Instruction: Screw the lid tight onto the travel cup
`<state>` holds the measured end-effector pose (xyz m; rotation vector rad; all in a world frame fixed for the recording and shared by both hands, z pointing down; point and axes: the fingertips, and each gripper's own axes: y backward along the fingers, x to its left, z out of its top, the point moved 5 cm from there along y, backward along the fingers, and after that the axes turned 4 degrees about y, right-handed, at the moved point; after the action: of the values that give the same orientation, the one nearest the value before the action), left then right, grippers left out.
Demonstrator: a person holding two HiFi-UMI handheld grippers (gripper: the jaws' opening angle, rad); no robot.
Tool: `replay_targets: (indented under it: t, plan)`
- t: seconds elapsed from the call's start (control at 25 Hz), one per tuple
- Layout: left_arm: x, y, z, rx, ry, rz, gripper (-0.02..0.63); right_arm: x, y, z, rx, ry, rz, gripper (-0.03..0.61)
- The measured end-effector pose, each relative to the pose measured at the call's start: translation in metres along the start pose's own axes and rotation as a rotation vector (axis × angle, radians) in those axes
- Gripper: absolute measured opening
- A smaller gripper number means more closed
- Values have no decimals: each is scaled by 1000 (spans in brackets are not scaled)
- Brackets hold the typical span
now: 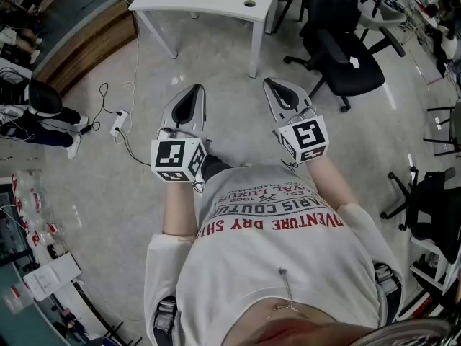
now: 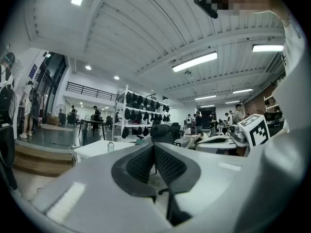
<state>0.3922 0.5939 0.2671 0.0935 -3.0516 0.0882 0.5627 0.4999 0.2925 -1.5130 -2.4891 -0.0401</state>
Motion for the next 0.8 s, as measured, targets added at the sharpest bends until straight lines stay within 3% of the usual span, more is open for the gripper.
replay_targets:
  t: [0.8]
  plan:
    - [19,-14,-17,69,35,-6,12,-12,-25,-21,49,-98,-29,9]
